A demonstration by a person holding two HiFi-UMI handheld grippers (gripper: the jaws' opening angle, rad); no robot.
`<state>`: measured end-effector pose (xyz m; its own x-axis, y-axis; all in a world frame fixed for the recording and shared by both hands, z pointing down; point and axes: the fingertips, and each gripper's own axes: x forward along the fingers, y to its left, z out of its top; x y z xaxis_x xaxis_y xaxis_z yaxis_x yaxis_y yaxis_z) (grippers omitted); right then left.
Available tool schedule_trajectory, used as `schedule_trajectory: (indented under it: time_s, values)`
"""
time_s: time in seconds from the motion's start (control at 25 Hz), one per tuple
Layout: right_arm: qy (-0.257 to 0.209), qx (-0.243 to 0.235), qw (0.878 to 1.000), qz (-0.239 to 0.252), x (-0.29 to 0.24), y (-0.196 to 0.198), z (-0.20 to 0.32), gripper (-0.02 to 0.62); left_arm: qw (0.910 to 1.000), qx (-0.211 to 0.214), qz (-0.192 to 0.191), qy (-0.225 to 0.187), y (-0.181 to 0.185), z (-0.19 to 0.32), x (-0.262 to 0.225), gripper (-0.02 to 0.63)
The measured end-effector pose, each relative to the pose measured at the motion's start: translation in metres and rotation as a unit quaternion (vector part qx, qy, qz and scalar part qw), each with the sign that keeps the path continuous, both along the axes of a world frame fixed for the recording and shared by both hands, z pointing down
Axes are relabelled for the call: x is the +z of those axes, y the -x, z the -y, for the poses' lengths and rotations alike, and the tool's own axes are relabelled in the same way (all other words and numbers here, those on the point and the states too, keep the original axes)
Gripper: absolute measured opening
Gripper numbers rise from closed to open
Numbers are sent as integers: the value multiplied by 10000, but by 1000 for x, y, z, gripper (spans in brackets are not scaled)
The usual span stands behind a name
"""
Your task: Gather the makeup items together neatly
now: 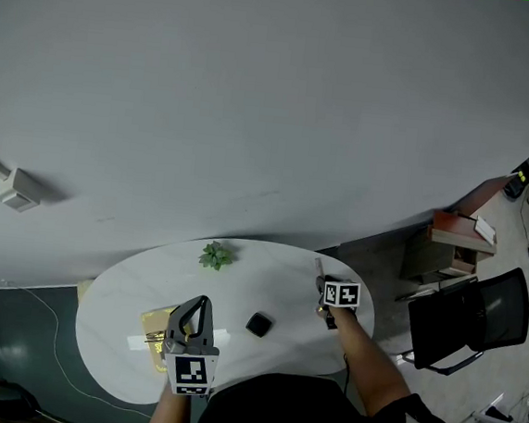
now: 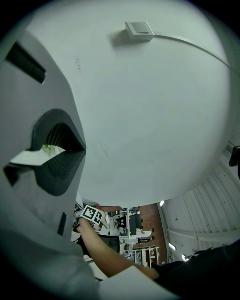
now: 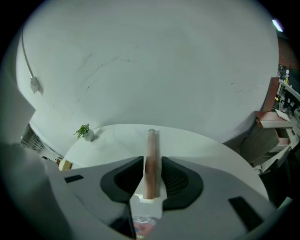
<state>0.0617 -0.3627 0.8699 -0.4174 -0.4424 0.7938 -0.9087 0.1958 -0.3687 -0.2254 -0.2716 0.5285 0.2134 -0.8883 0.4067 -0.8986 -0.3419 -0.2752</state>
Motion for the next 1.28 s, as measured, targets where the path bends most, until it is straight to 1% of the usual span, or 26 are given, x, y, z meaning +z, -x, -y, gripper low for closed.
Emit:
schedule_trajectory:
  time_s: [0.32, 0.6, 0.76, 1.0, 1.08, 1.12, 1.28]
  values:
    - [-79, -44, 9999, 55, -14, -4, -7, 121, 10000, -21, -55, -76, -1, -7, -5, 21]
    - [-14, -146, 9999, 67, -15, -8, -25, 121, 9999, -10, -103, -96, -6, -18, -6, 21]
    - [56, -326, 9994, 93, -10, 3, -28, 121, 9999, -36, -83, -51, -8, -27, -3, 21]
    - [113, -576, 9982, -145, -1, 26, -19, 121, 9999, -141, 8, -11, 0, -38, -3, 21]
    - [138, -548, 9980, -292, 2, 26, -17, 112, 9998, -185, 41, 6, 5, -41, -3, 21]
    - [133, -498, 9981, -331, 2, 25, -17, 86, 9998, -205, 52, 14, 7, -42, -3, 21]
    - [112, -84, 9997, -192, 1, 18, -15, 83, 9997, -244, 68, 49, 12, -46, 0, 21]
